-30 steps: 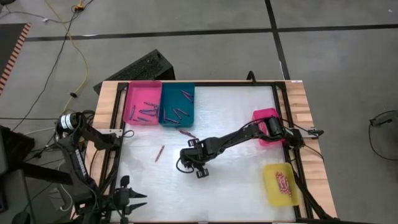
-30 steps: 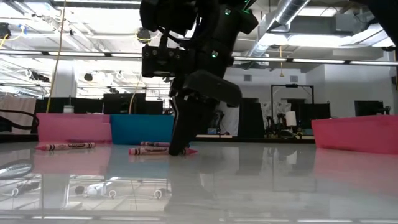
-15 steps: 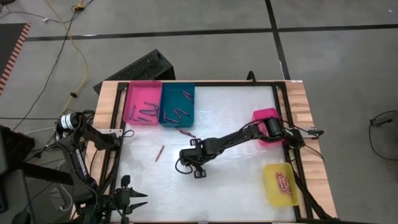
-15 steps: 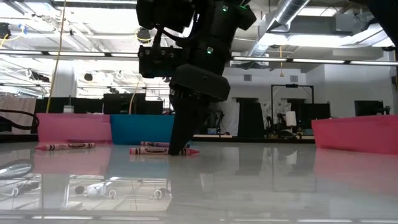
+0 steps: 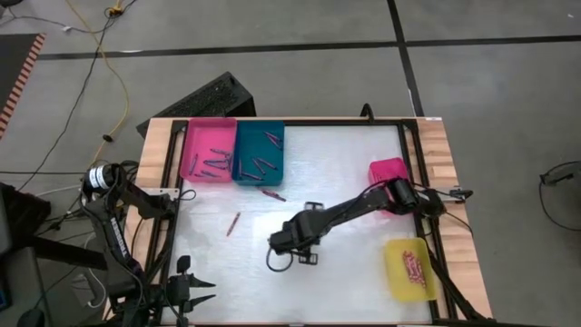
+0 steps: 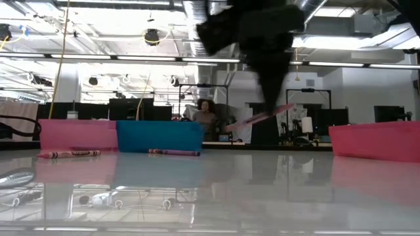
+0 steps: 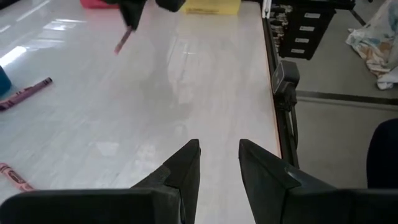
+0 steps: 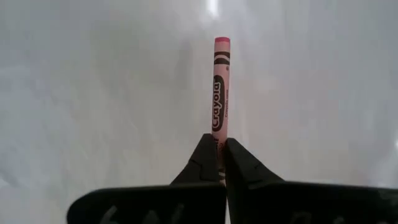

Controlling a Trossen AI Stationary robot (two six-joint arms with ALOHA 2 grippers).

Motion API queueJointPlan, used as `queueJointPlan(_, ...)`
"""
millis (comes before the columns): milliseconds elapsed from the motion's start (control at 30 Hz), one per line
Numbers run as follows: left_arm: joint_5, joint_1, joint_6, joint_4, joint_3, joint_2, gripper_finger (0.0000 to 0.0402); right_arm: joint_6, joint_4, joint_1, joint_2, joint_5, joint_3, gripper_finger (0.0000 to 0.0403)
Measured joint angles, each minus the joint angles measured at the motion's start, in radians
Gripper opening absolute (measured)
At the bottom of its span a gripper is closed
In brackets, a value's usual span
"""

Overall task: Sort crayons
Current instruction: Put the pink crayon into the yellow bin

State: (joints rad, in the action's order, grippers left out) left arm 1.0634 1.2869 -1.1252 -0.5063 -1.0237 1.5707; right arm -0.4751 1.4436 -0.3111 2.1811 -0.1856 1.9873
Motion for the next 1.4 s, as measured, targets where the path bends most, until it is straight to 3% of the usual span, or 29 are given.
queueJointPlan(100,0.004,-0.001,0.01,0.0,0.0,0.0,0.01,-0.135,0.142,-0.043,0.0,0.0,0.014,0.0005)
queueJointPlan(367,0.023,-0.002,0.033,-0.004,0.0,0.0,0.01,-0.363,0.128,-0.174,-0.023,0.026,0.0,0.0005)
queueJointPlan(867,0.023,-0.021,0.048,-0.001,0.0,0.0,0.01,-0.666,0.127,-0.424,-0.091,0.235,-0.016,0.0005)
queueJointPlan(1133,0.016,-0.049,0.057,-0.002,0.0,0.0,0.01,-1.007,0.127,-0.545,-0.276,0.268,-0.14,0.0005)
queueJointPlan(1300,0.016,-0.059,0.067,-0.002,0.0,0.0,0.01,-1.281,0.128,-0.631,-0.396,0.272,-0.296,0.0005)
queueJointPlan(1400,0.016,-0.065,0.067,-0.003,0.0,0.0,0.01,-1.46,0.127,-0.676,-0.453,0.335,-0.402,0.0005)
